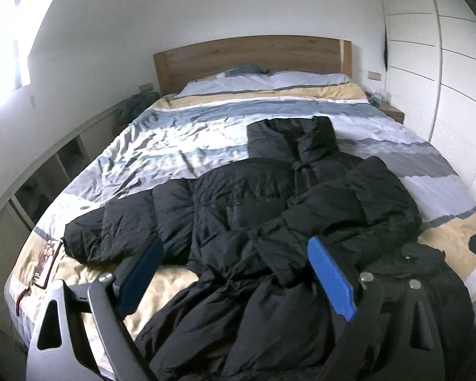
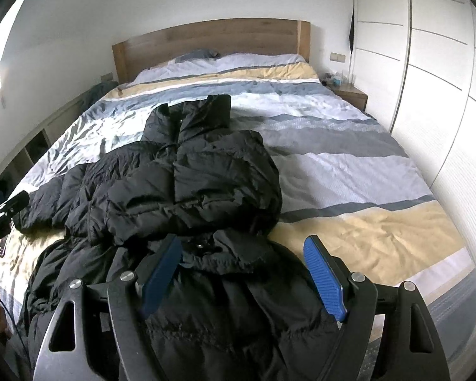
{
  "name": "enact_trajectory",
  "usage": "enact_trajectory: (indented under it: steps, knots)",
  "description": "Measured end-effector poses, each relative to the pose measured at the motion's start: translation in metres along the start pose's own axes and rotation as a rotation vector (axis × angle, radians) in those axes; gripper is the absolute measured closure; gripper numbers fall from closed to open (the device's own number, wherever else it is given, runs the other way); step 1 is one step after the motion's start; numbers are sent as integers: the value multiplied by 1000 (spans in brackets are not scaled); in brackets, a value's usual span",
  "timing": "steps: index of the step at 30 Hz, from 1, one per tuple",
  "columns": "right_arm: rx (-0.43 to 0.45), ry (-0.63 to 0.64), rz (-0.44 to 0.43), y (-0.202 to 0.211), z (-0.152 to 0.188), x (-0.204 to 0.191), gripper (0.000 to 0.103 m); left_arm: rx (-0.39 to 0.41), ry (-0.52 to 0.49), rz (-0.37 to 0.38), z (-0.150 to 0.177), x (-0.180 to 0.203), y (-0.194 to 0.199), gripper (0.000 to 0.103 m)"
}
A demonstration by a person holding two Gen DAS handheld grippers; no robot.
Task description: Fold large clothes
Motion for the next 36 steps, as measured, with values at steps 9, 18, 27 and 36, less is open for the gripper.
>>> enact_trajectory:
  steps: [9,18,27,36]
  knots:
    - [-7,2,2,-8,-4,-7,24,-43,55,-36,-4,-33,-27,10]
    - [-39,15,11,-31,-10,-15,24,-193,339,-67,-10,-144,-94,10]
    - [-70,1,17,-59,-15,-23,24,-302,589,-170,25,-255,-157,10]
    - [-132,-33,42,-87,-11,-22,24,-347,771,-53,56,-319,-207,10]
Point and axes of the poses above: each gripper's, at about its wrist camera, not at the fingertips, and y roughly against the way its jaws point, x to its right, z to its underside, the point moved 1 cm from there along -y, roughly the way its jaws point, and after that the axes turned 9 degrees about -x, right-handed, at the moved point
